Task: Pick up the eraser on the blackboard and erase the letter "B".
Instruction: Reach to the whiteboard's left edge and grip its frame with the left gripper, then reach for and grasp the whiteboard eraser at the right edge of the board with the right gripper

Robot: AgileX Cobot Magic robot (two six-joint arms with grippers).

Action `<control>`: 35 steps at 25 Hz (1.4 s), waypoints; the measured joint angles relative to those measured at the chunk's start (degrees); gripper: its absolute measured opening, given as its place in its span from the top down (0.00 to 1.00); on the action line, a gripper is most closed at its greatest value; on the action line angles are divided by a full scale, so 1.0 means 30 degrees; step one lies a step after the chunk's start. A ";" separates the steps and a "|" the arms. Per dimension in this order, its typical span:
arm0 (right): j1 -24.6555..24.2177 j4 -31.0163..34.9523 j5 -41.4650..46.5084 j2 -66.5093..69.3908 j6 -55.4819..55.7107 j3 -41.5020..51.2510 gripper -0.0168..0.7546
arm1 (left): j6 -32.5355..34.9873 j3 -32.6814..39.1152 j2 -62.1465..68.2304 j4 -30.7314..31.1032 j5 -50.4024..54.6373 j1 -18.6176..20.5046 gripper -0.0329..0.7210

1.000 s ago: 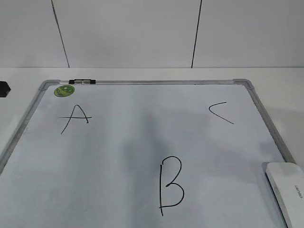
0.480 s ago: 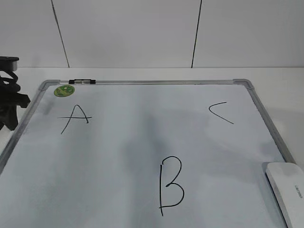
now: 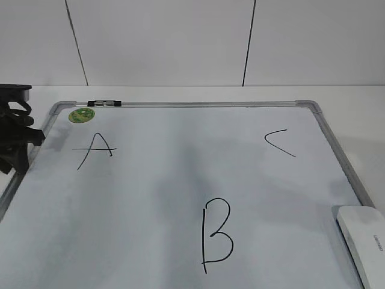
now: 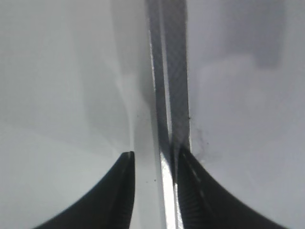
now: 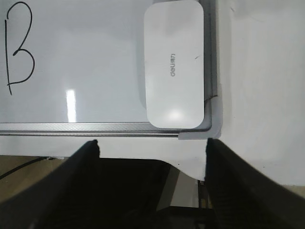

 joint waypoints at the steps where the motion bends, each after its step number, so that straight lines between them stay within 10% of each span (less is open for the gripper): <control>1: 0.0000 0.0000 0.0000 0.0000 0.0000 0.0000 0.29 | 0.0000 -0.0070 0.0043 0.0000 0.0000 0.0000 0.64; 8: 0.0000 -0.0009 0.0000 0.0000 0.0000 0.0000 0.29 | 0.0030 -0.0287 0.0287 -0.0042 0.0226 0.0000 0.66; 16: 0.0000 -0.0041 0.0000 0.0000 0.0000 0.0000 0.29 | -0.0154 -0.0287 0.0287 -0.0426 0.0301 0.0000 0.92; 35: 0.0000 -0.0041 -0.0807 0.2186 -0.0212 0.0000 0.11 | -0.0311 -0.0287 0.0287 -0.0510 0.0301 0.0000 0.93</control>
